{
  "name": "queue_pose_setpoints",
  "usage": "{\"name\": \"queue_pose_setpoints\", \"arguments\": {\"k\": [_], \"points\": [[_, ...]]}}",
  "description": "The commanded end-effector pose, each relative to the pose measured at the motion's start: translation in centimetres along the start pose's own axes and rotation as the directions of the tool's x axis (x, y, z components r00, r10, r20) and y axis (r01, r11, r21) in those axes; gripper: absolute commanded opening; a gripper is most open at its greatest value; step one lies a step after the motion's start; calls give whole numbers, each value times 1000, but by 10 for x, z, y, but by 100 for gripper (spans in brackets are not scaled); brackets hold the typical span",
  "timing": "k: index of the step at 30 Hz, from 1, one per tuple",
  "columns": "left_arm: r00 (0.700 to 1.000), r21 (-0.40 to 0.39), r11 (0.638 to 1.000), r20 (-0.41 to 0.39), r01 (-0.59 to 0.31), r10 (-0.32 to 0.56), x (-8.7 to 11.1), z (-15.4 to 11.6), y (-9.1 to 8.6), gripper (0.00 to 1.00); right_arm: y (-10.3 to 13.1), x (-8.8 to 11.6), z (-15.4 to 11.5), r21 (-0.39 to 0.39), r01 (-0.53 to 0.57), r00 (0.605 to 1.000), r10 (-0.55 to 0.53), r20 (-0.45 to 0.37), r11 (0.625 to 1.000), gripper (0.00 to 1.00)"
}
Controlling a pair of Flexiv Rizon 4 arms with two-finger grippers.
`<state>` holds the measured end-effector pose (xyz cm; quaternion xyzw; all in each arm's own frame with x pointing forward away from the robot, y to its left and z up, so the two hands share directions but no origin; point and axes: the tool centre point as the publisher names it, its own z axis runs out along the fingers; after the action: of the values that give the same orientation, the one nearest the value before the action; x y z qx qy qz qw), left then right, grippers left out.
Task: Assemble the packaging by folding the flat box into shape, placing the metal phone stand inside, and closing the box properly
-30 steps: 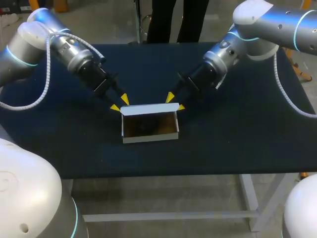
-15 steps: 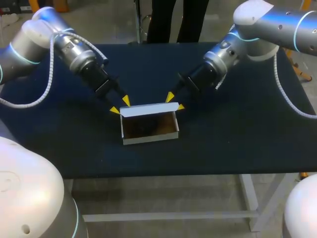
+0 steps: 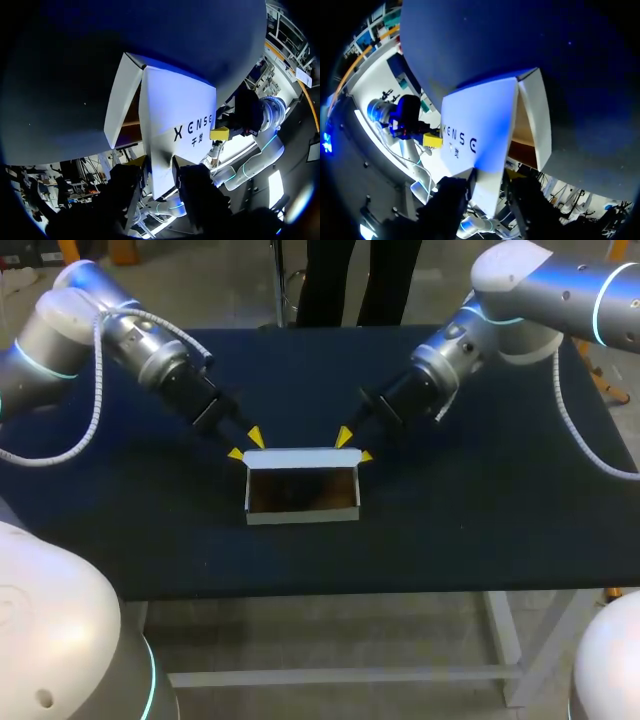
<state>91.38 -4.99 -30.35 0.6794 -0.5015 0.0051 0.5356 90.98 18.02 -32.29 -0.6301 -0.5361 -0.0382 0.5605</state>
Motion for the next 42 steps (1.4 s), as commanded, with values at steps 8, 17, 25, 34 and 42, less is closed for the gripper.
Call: {"name": "queue_pose_setpoints", "arguments": {"k": [8,17,25,34,42], "points": [[998,29,1000,-65,-3,4,-1,5,1,13,4,3,2,5,-1,1000,1,0,1000,40],[998,33,999,-68,-6,8,0,6,1,14,5,3,0,5,-1,1000,1,-3,1000,40],[997,43,999,-76,-5,9,-2,6,0,12,5,3,-1,5,-1,1000,1,-4,1000,39],[997,49,999,-80,0,4,-4,8,-2,12,5,3,-1,3,1,1000,-1,-4,1000,39],[996,58,998,-84,2,3,-8,9,-2,12,7,1,0,4,3,1000,-3,-4,1000,40]]}}
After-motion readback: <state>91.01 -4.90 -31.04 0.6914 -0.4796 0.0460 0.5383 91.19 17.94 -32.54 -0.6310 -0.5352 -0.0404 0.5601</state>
